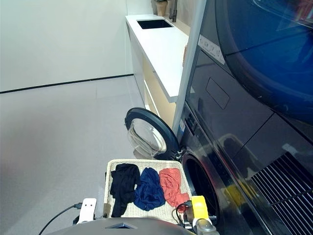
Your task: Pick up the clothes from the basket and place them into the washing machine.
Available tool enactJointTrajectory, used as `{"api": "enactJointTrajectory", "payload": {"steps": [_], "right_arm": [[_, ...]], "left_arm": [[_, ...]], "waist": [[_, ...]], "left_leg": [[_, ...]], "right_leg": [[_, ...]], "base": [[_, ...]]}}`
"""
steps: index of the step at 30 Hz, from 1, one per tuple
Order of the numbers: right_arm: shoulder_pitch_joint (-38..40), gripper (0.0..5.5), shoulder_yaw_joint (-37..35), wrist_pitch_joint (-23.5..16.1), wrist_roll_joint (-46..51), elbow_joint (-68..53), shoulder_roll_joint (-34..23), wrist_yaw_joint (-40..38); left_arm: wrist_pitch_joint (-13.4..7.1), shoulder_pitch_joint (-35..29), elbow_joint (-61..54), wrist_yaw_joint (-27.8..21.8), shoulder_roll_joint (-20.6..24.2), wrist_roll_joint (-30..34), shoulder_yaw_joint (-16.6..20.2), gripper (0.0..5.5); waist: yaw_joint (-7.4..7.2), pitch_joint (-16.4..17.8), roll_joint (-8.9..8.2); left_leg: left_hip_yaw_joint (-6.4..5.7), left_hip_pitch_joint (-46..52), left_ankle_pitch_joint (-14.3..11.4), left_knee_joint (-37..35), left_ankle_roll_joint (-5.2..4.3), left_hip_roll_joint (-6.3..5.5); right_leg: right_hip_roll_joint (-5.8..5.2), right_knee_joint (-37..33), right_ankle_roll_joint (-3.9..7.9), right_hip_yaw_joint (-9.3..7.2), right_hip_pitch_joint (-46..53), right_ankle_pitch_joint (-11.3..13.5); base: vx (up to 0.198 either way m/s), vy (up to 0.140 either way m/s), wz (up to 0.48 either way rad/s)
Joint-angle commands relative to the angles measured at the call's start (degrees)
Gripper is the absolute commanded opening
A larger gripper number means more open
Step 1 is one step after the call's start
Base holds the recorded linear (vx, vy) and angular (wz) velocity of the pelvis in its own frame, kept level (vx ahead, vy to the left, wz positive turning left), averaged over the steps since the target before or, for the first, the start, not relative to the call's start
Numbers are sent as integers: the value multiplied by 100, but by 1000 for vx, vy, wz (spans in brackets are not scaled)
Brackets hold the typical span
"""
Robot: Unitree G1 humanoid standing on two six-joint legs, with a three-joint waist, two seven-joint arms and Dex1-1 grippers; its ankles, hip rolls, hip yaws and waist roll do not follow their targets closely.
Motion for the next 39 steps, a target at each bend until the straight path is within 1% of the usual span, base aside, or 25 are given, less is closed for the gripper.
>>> {"api": "enactJointTrajectory", "payload": {"steps": [1, 5, 10, 15, 18, 25, 28, 31, 34, 36, 38, 39], "right_arm": [[-362, 550, 107, -298, 108, 48, 154, 36], [-376, 550, 116, -305, 111, 19, 152, 52], [-418, 550, 350, -299, -159, -143, 134, 80], [-455, 550, 408, -324, -140, -258, 131, 98], [-490, 550, 436, -324, -125, -258, 137, 108], [-610, 550, 592, -368, -47, -480, 127, 108], [-680, 550, 681, -418, 0, -700, 119, 77], [-790, 550, 822, -467, 55, -1061, 70, 61], [-889, 550, 968, -516, 113, -1562, -11, 55], [-1024, 550, 1035, -565, 212, -1858, -74, 31], [-1251, 550, 1151, -640, 280, -2146, -165, -3], [-1331, 550, 1175, -669, 296, -2278, -206, -34]], "left_arm": [[-296, -462, 284, -58, -56, 93, -31, 550], [-281, -463, 268, -67, -58, 83, -23, 550], [-275, -488, 277, -76, -60, 136, -61, 550], [-267, -543, 260, -49, -43, 158, -77, 550], [-292, -602, 207, -27, -25, 367, -221, 550], [-337, -878, 2, 132, 56, 510, -423, 550], [-363, -1041, -105, 215, 70, 453, -502, 550], [-389, -1236, -292, 305, 103, 419, -626, 550], [-431, -1450, -478, 400, 197, 516, -781, 550], [-463, -1644, -618, 482, 270, 442, -846, 550], [-538, -1941, -808, 607, 331, 326, -927, 550], [-573, -2057, -917, 654, 374, 296, -970, 550]], "waist": [[104, -100, -232], [107, -80, -234], [104, -35, -254], [105, 11, -281], [94, 18, -284], [37, 113, -294], [10, 195, -293], [-18, 317, -285], [-54, 471, -279], [-79, 694, -279], [-112, 1019, -308], [-123, 1136, -328]], "left_leg": [[65, -118, 48, 11, -55, -325], [66, -128, 49, 11, -53, -326], [62, -147, 55, 11, -49, -324], [63, -192, 71, 11, -46, -326], [69, -221, 66, 11, -49, -328], [102, -379, 101, 11, -43, -343], [121, -506, 135, 11, -44, -348], [123, -662, 182, 11, -35, -359], [153, -823, 224, 11, -18, -361], [180, -1010, 284, 31, -1, -361], [194, -1455, 221, 441, 43, -385], [202, -1719, 156, 706, 57, -371]], "right_leg": [[-123, 160, 441, 73, 37, -34], [-125, 159, 441, 75, 29, -30], [-125, 162, 445, 81, 0, -20], [-121, 160, 452, 77, -39, -7], [-129, 138, 458, 81, -54, 6], [-131, 129, 470, 114, -227, 66], [-136, 145, 478, 124, -355, 92], [-137, 193, 479, 145, -541, 122], [-130, 275, 468, 167, -742, 121], [-128, 437, 452, 186, -1001, 111], [-148, 724, 414, 228, -1385, 96], [-181, 879, 392, 258, -1607, 83]], "base": [[0, 0, 0], [0, 0, 0], [0, 0, 0], [0, 0, 0], [0, 0, 0], [0, 0, 0], [0, 0, 0], [0, 0, 0], [0, 0, 0], [-143, 31, -12], [-238, 23, -41], [-199, 17, -7]]}}
